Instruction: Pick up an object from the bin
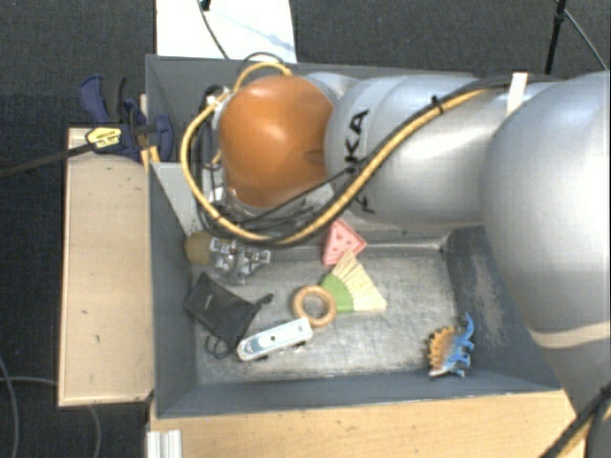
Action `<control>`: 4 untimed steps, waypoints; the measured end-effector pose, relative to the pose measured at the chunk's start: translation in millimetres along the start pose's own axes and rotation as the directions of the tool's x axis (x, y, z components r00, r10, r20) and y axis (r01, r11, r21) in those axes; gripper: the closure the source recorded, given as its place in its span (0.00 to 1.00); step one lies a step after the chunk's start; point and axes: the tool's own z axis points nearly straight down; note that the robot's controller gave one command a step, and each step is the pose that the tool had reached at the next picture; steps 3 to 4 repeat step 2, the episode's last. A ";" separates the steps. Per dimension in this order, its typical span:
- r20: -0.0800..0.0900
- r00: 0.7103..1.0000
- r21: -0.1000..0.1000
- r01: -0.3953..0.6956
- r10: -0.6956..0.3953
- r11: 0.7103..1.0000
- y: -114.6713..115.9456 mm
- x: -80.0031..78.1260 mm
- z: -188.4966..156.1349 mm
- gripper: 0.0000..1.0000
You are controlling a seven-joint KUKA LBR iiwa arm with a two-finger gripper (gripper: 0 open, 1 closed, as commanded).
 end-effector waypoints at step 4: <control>0.001 1.000 0.000 -0.001 0.001 1.000 1.7 -4.5 -9.2 0.00</control>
Offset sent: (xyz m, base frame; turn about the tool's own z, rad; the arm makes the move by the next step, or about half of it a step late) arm 0.0000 0.0000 0.0000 0.0000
